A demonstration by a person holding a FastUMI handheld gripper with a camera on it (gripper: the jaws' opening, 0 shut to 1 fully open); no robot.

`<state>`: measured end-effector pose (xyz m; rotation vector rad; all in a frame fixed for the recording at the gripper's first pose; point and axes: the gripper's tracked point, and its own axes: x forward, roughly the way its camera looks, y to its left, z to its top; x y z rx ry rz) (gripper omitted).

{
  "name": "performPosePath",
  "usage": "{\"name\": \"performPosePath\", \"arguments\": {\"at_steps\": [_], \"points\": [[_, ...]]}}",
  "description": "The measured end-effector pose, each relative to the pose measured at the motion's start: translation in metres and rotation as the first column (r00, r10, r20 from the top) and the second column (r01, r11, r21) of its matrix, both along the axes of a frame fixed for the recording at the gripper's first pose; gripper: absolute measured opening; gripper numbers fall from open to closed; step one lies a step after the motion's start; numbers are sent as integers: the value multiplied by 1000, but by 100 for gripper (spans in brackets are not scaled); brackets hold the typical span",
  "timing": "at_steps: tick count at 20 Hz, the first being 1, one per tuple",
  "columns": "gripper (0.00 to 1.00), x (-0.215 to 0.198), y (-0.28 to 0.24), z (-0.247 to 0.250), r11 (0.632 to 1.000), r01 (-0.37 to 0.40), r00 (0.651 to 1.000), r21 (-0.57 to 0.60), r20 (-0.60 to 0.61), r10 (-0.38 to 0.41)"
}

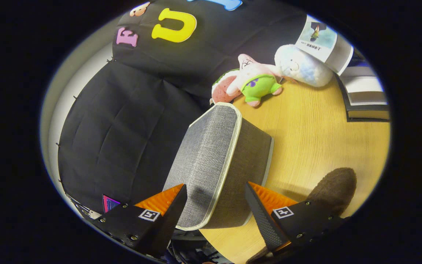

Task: Open the storage box then place both shoes into the box .Put the left shoe in first, then the right shoe, with the right side of both shoes facing outward in a uniform manner.

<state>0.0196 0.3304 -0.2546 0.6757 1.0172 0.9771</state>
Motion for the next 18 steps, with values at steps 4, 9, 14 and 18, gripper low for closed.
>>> {"name": "performPosePath", "arguments": {"at_steps": [4, 9, 14, 18], "points": [[95, -3, 10, -1, 998, -22, 997, 62, -67, 26], [80, -7, 17, 8, 989, -24, 988, 144, -145, 45], [23, -2, 52, 10, 982, 2, 985, 186, -173, 31], [9, 4, 3, 31, 983, -17, 989, 181, -142, 43]]}}
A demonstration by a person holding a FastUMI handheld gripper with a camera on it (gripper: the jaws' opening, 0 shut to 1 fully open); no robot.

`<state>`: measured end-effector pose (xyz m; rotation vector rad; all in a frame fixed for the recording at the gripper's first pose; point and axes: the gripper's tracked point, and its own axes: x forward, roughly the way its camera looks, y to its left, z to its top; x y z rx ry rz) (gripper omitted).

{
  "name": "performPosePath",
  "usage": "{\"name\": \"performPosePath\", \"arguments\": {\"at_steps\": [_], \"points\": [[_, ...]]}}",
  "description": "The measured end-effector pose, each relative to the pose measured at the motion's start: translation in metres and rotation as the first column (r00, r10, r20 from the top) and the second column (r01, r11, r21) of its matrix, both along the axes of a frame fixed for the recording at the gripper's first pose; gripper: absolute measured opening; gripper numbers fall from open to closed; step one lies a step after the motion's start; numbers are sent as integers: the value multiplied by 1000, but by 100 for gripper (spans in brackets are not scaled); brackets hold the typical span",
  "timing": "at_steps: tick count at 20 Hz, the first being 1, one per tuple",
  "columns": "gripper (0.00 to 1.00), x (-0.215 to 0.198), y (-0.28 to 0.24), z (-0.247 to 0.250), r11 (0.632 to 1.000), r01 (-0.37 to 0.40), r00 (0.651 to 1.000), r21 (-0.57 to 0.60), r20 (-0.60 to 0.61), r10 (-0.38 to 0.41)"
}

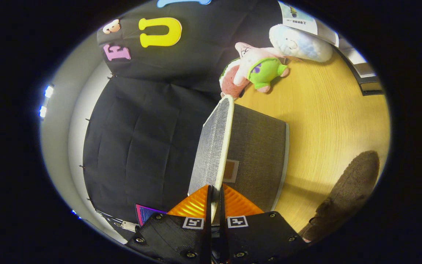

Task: Open the storage box then place both shoes into the box .Put the left shoe in first, then the right shoe, with the right side of both shoes facing outward in a uniform manner.

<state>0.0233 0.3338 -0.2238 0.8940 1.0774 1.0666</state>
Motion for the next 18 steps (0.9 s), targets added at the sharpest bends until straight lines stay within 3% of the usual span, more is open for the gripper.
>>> {"name": "performPosePath", "arguments": {"at_steps": [1, 2, 10, 18], "points": [[9, -5, 11, 0, 1000, 9, 1000, 10, -15, -9], [0, -7, 14, 2, 1000, 9, 1000, 0, -22, -9], [0, -7, 10, 45, 997, 14, 999, -75, 51, -10], [0, -8, 40, 110, 992, 30, 986, -122, 166, -9]]}}
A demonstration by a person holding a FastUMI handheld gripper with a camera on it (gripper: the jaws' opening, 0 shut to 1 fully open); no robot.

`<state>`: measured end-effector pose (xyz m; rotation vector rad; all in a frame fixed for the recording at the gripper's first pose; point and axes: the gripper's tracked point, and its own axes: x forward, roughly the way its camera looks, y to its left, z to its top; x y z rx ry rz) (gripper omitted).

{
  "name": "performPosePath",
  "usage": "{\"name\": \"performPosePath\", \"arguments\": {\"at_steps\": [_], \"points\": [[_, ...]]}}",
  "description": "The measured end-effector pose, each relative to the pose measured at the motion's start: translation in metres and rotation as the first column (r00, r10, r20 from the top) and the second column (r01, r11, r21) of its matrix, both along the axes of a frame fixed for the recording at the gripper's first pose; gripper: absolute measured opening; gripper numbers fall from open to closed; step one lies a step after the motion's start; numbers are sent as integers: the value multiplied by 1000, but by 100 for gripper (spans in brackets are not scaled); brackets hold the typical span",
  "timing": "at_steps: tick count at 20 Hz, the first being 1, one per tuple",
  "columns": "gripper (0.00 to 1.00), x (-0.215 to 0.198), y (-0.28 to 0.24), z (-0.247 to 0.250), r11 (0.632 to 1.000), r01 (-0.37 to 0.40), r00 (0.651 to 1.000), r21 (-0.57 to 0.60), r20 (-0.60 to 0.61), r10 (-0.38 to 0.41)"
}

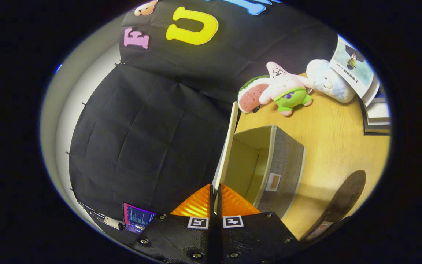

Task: Open the storage box then place both shoes into the box .Put the left shoe in first, then the right shoe, with the right side of both shoes facing outward in a uniform manner.

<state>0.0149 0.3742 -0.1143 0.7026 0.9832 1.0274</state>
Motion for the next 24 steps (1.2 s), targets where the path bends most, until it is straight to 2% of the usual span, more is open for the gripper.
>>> {"name": "performPosePath", "arguments": {"at_steps": [3, 11, 24], "points": [[0, 1, 23, 30, 1000, 3, 998, 10, 60, -4], [0, -17, 103, 89, 997, -66, 987, 29, 148, 61], [0, -43, 242, 68, 983, -160, 969, -90, 177, 174]]}}
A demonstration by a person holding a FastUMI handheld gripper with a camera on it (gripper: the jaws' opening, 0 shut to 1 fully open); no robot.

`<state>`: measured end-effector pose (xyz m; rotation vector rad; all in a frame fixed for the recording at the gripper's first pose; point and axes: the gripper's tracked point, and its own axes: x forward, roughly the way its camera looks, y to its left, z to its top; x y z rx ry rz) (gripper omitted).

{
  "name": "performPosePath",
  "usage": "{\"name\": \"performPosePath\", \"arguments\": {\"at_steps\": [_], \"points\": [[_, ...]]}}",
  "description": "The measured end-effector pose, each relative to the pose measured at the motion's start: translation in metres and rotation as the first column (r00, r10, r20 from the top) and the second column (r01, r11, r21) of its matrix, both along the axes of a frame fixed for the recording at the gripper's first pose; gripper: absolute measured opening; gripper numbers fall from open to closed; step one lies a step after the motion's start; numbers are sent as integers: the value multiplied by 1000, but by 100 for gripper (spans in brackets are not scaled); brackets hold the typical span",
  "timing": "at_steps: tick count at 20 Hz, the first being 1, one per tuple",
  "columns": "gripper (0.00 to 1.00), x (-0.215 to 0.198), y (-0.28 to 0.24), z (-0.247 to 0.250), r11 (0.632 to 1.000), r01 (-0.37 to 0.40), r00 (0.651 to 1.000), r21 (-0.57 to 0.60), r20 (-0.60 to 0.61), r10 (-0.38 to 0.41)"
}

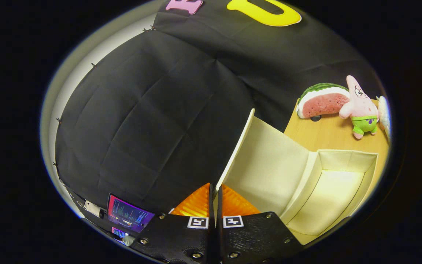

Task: Open the storage box then place both shoes into the box .Put the left shoe in first, then the right shoe, with the right side of both shoes facing outward in a uniform manner.

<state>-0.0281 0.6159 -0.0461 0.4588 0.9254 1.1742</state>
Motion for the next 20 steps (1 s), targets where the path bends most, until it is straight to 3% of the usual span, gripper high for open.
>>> {"name": "performPosePath", "arguments": {"at_steps": [13, 20], "points": [[0, -14, 96, -105, 979, -21, 1000, -204, 14, 25], [9, -13, 108, -145, 951, -38, 997, -307, 46, 54]]}}
